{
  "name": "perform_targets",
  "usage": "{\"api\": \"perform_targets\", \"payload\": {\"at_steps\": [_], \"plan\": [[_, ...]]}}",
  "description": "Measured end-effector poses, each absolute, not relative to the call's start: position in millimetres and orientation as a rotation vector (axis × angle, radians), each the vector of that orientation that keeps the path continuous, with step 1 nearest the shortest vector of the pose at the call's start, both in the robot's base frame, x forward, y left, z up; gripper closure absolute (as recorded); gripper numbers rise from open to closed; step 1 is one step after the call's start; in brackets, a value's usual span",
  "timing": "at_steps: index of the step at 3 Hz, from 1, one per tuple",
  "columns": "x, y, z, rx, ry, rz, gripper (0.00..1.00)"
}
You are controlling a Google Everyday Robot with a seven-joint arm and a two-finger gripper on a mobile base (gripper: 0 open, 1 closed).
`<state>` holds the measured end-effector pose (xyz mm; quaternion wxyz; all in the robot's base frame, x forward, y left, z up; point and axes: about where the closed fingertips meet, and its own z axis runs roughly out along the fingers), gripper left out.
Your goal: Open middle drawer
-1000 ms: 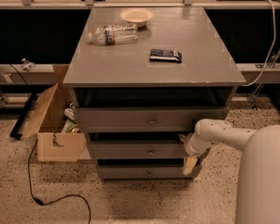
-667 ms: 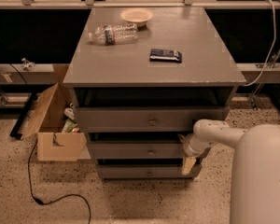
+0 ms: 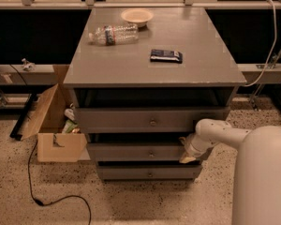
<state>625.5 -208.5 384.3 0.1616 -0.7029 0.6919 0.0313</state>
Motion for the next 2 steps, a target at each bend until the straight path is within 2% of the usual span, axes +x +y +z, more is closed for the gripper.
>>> {"api": "perform_targets", "payload": {"at_steps": [2], "plan": [[625.7, -208.5, 399.0, -2.006, 1.975, 0.089, 0.95]]}}
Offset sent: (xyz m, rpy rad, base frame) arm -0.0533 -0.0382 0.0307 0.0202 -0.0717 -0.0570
